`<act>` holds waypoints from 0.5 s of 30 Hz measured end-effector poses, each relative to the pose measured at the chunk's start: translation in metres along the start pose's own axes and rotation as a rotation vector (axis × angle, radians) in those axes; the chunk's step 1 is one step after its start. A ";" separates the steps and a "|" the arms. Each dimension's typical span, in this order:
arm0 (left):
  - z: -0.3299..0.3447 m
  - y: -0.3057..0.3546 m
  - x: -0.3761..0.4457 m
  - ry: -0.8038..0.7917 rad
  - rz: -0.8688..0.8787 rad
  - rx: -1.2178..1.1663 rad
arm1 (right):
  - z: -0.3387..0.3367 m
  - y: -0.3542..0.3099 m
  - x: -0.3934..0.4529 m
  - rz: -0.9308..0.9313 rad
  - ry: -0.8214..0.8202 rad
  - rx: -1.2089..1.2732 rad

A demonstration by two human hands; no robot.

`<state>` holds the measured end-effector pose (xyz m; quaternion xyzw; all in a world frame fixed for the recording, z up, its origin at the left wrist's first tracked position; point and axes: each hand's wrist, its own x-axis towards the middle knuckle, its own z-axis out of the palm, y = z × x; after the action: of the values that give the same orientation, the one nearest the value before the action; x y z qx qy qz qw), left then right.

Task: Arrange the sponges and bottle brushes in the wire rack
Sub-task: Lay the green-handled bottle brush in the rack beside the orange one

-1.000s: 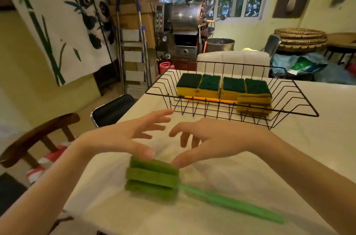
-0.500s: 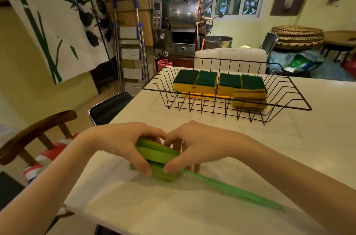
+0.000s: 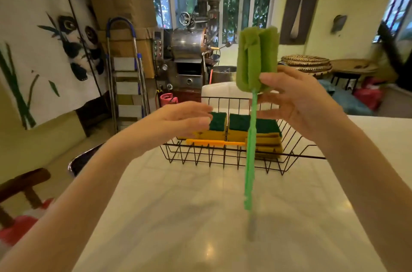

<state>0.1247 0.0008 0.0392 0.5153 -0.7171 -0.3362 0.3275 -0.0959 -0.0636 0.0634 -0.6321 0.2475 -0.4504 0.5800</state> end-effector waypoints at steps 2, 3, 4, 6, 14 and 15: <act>0.004 0.004 0.013 -0.085 -0.012 -0.048 | -0.004 0.001 0.002 -0.004 0.082 0.097; 0.005 0.006 0.020 -0.115 -0.015 -0.069 | -0.004 0.002 0.003 -0.002 0.118 0.139; 0.007 0.007 0.027 -0.133 -0.016 -0.082 | -0.005 0.003 0.005 -0.004 0.147 0.170; 0.011 0.008 0.038 -0.141 -0.006 -0.095 | -0.007 0.005 0.007 -0.010 0.177 0.190; 0.010 0.008 0.065 0.109 0.186 -0.165 | -0.009 0.022 0.013 0.141 0.099 0.035; 0.008 0.007 0.065 0.133 0.258 -0.088 | -0.007 0.025 0.014 0.191 0.072 0.028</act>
<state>0.0982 -0.0584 0.0487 0.4253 -0.7386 -0.2874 0.4371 -0.0901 -0.0844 0.0424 -0.5807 0.3211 -0.4188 0.6199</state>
